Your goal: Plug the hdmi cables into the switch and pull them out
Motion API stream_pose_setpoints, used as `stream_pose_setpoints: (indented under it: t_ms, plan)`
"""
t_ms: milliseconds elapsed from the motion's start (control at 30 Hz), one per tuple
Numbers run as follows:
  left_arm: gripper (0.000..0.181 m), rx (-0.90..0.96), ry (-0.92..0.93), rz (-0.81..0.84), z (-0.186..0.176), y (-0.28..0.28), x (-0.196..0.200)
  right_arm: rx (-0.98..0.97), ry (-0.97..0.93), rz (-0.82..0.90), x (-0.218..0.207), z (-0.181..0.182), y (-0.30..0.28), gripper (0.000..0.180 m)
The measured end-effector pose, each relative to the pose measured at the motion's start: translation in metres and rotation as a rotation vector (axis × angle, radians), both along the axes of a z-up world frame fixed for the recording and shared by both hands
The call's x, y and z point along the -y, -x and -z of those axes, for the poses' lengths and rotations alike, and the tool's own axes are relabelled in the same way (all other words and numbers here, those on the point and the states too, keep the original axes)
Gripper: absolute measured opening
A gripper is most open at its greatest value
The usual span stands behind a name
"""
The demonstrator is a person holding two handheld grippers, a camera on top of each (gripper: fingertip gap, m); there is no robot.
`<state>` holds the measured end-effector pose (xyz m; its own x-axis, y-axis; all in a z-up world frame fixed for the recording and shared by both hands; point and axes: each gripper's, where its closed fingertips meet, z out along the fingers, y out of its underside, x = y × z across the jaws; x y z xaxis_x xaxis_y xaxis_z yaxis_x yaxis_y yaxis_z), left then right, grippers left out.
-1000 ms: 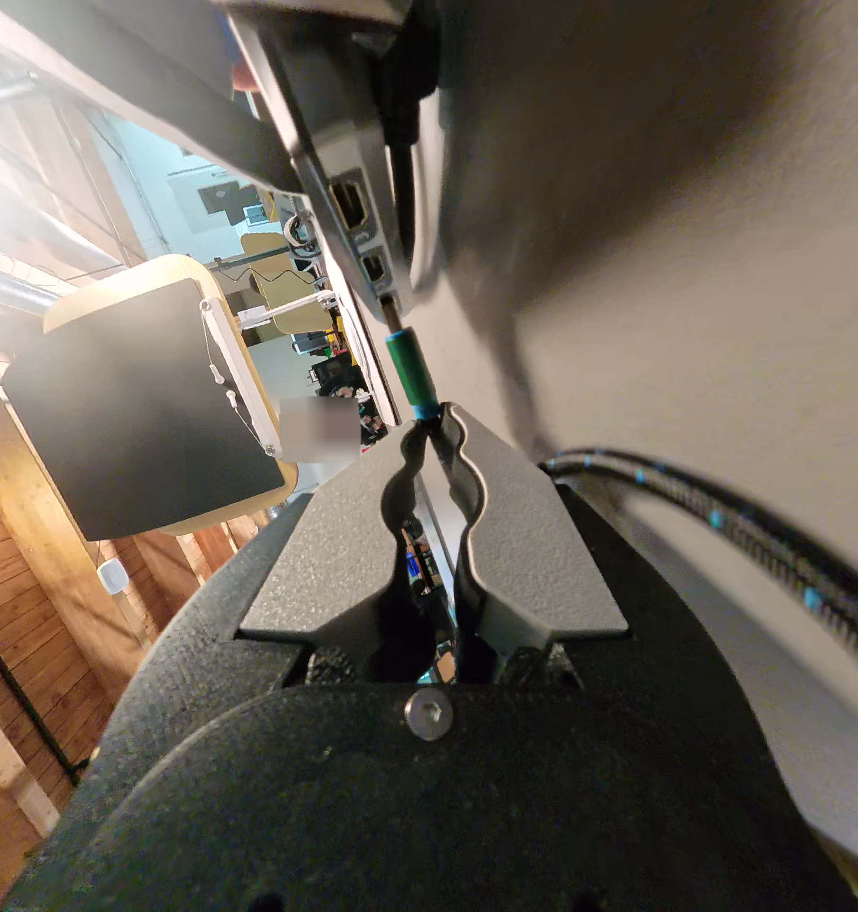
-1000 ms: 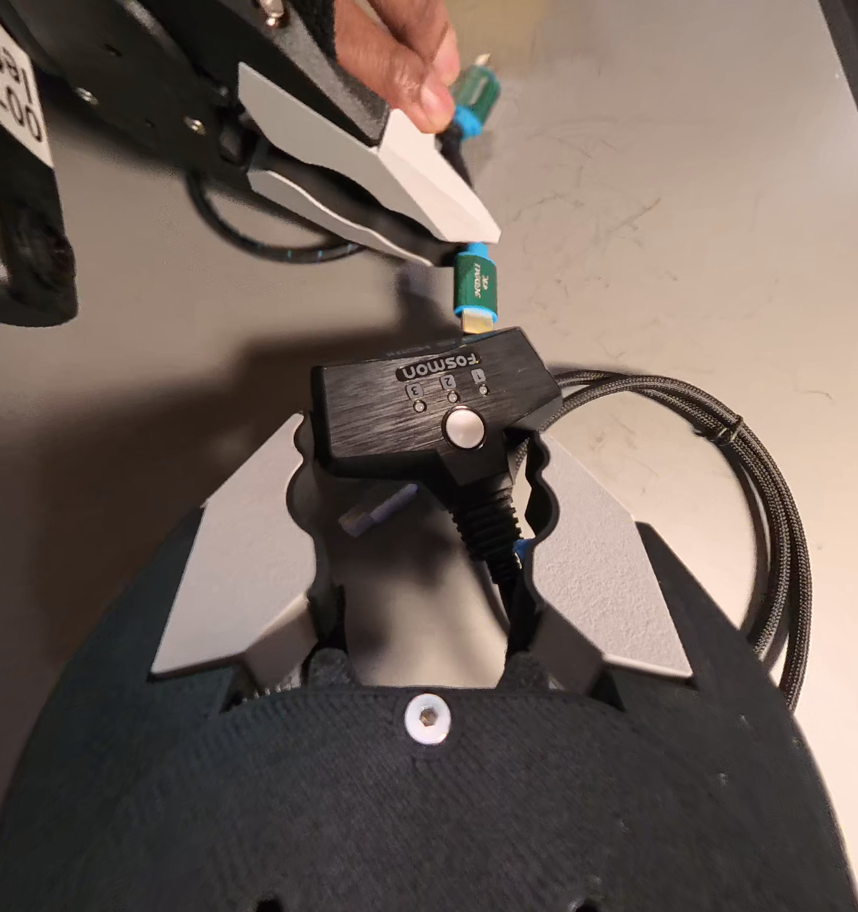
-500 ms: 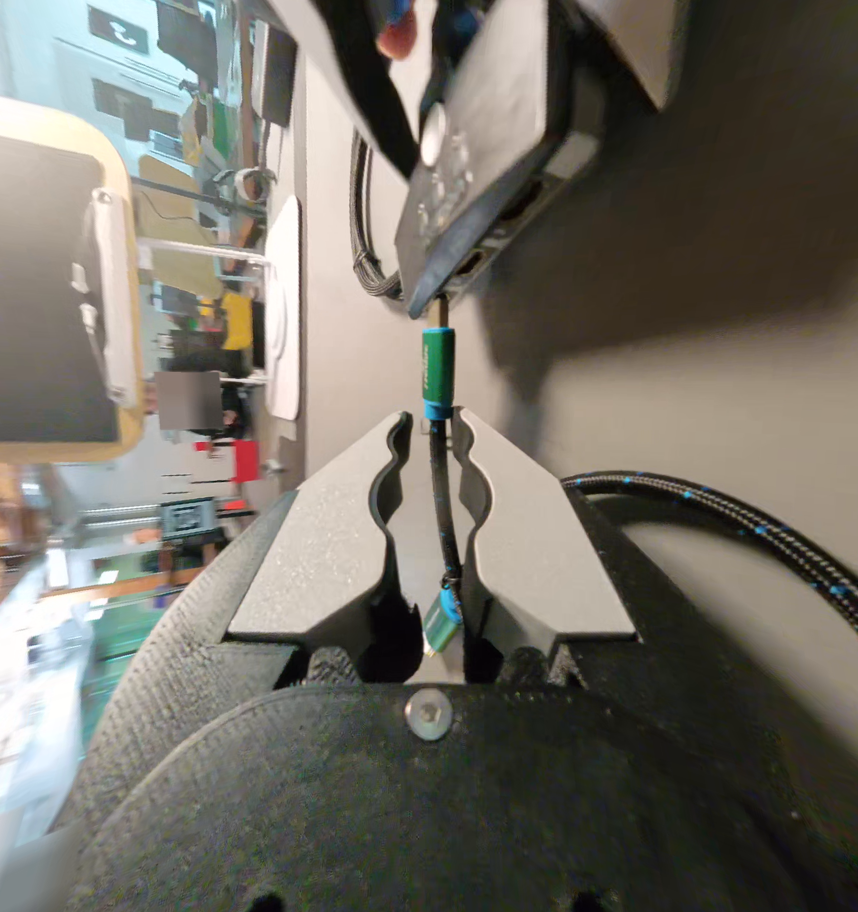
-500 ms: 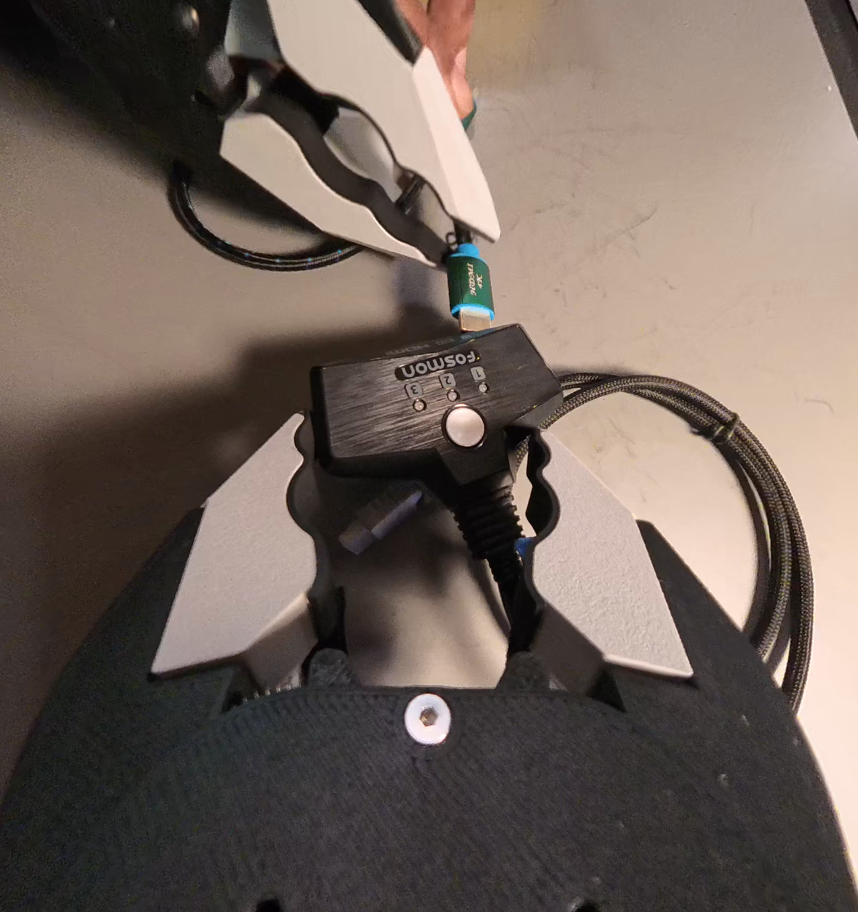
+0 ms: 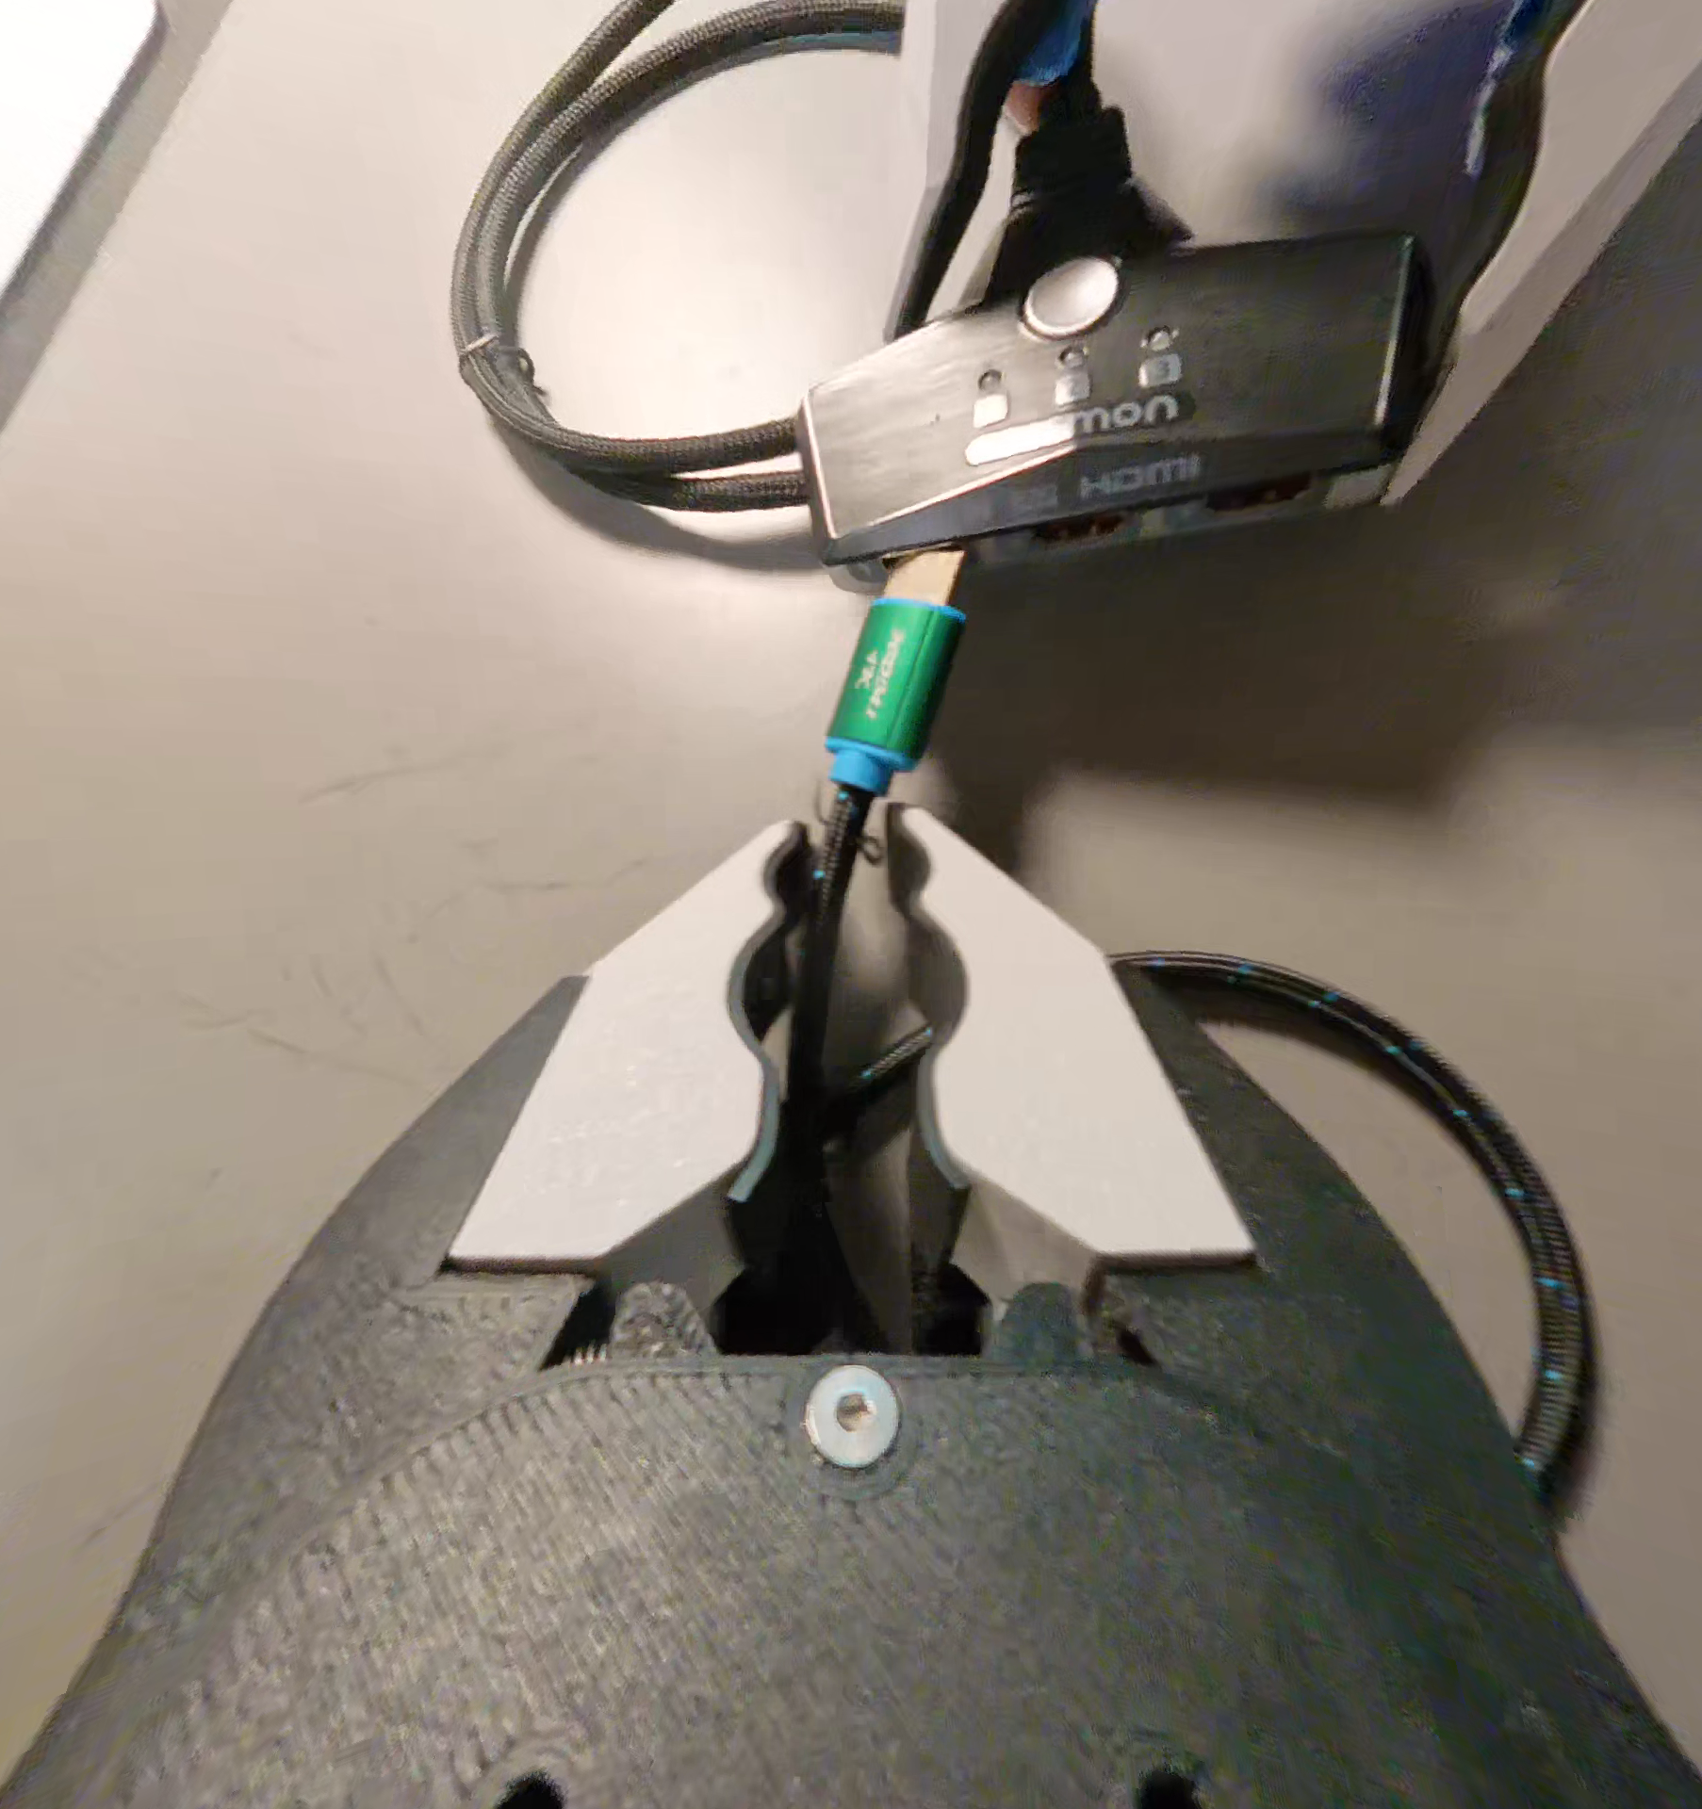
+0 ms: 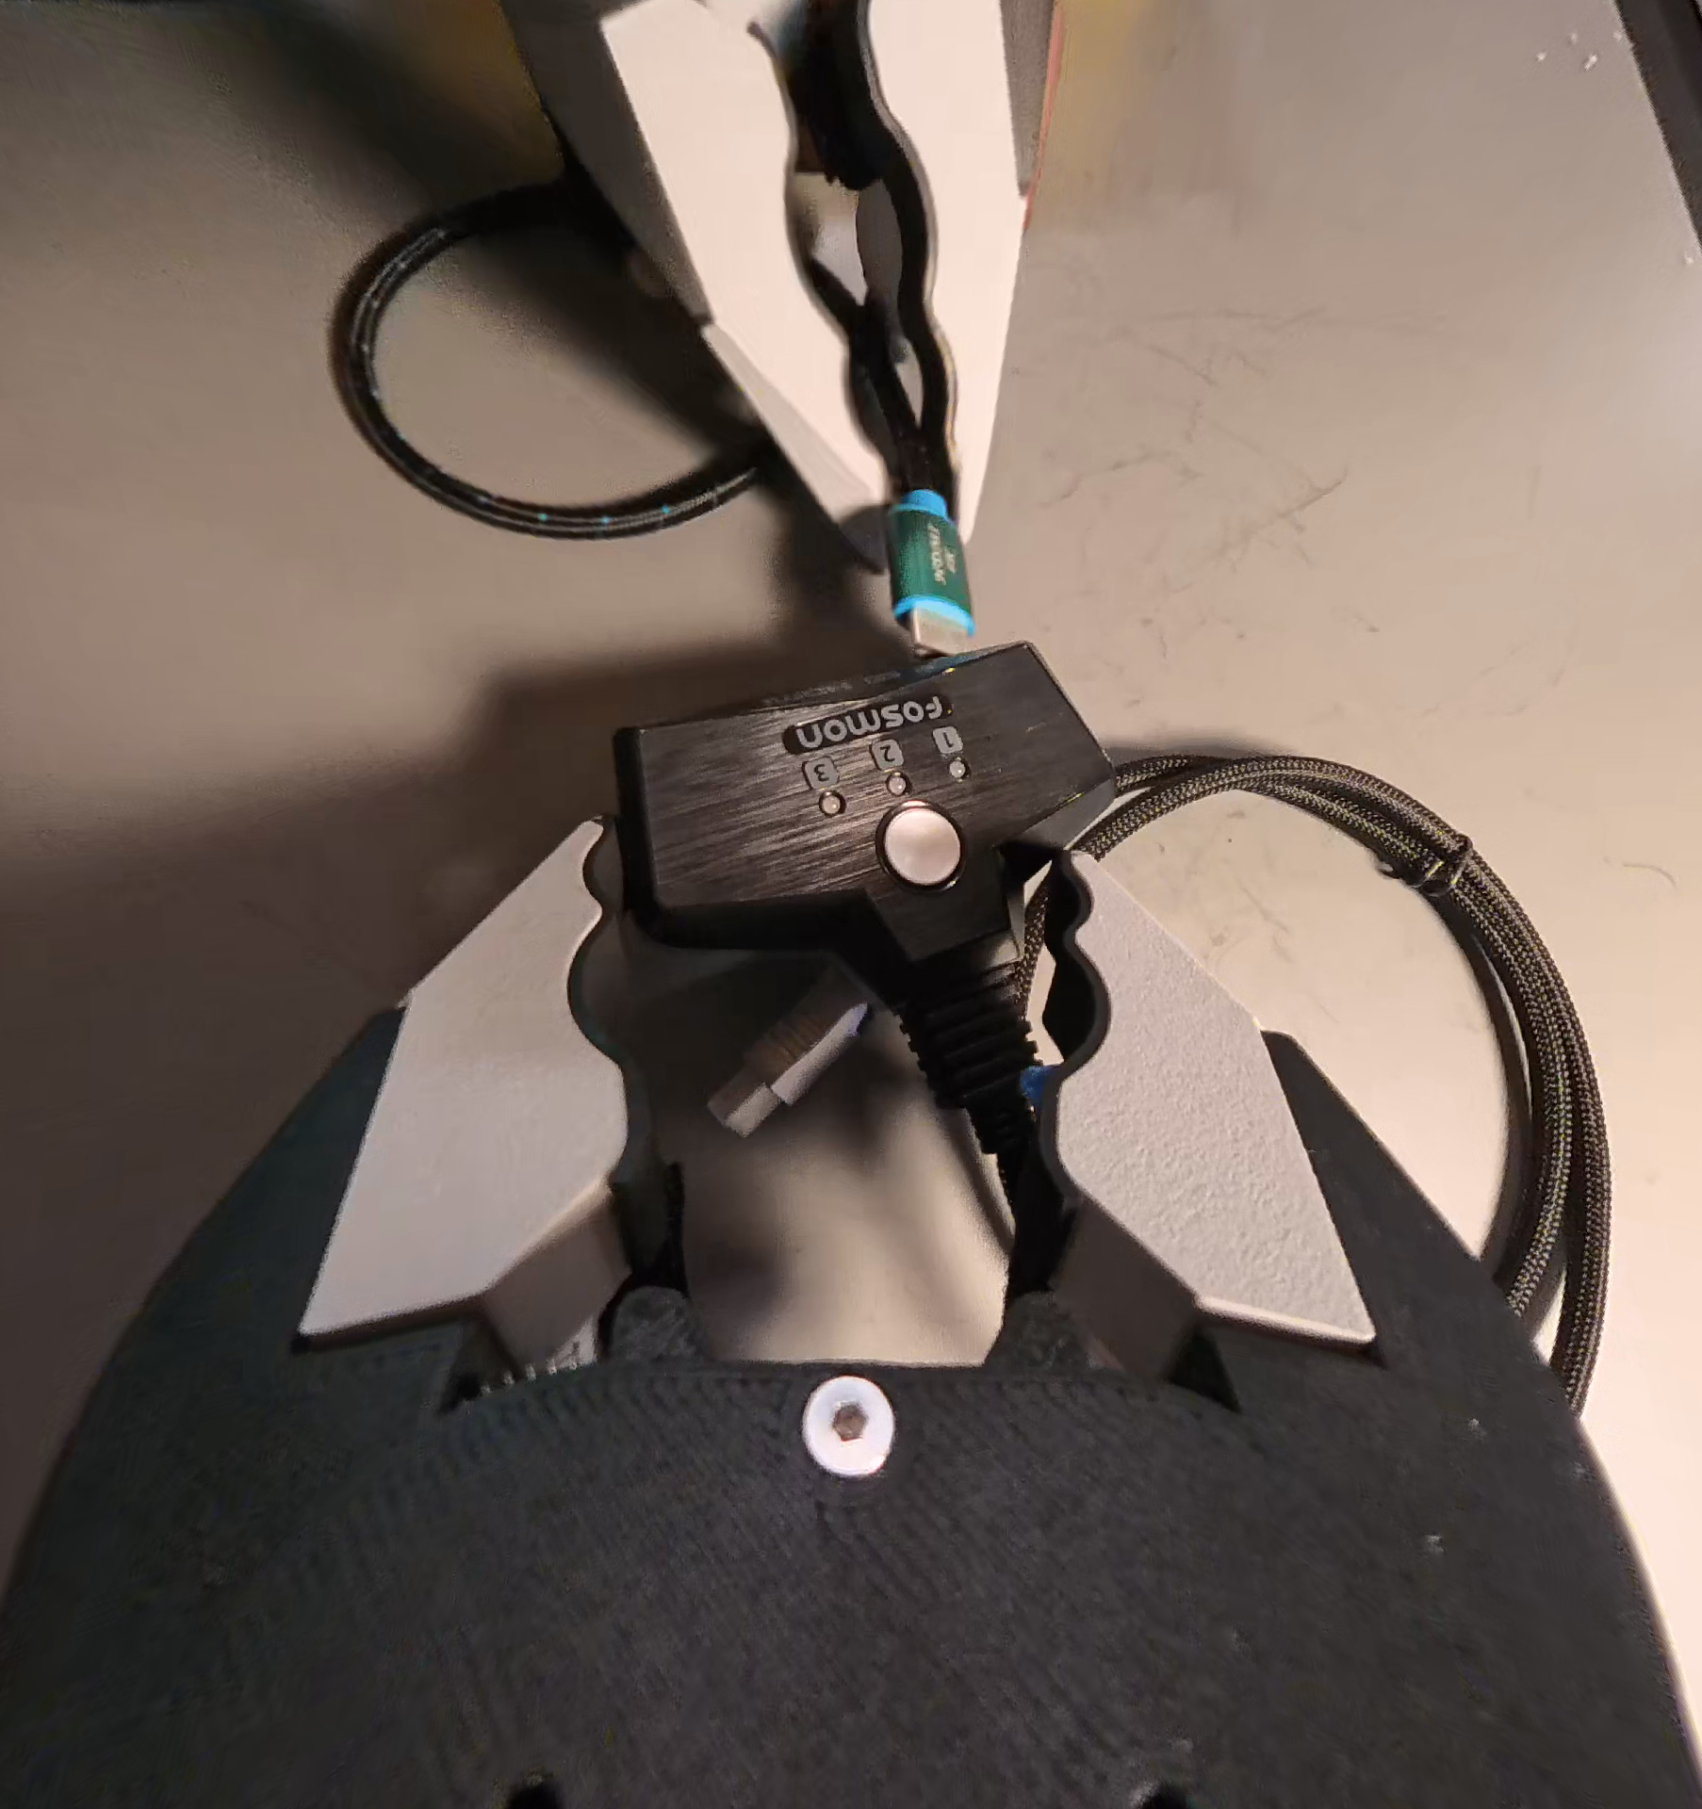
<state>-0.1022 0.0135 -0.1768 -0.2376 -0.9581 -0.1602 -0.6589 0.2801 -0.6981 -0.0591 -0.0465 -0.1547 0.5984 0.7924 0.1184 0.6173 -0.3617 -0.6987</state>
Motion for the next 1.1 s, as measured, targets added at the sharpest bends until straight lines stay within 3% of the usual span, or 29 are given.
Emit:
stream_pose_setpoints:
  t_ms: [500,800,1100]
  plan:
    - [0.006,0.075,-0.427,-0.037,-0.006,-0.01,-0.017,0.005,-0.048,0.077,-0.011,0.0,-0.007,0.088]
    - [0.007,0.026,-0.921,-0.003,-0.019,-0.01,-0.034,-0.029,-0.027,0.129,-0.016,0.0,-0.005,0.088]
    - [0.006,0.018,-0.997,-0.089,-0.028,-0.014,-0.04,-0.038,-0.053,0.174,-0.023,-0.003,-0.009,0.088]
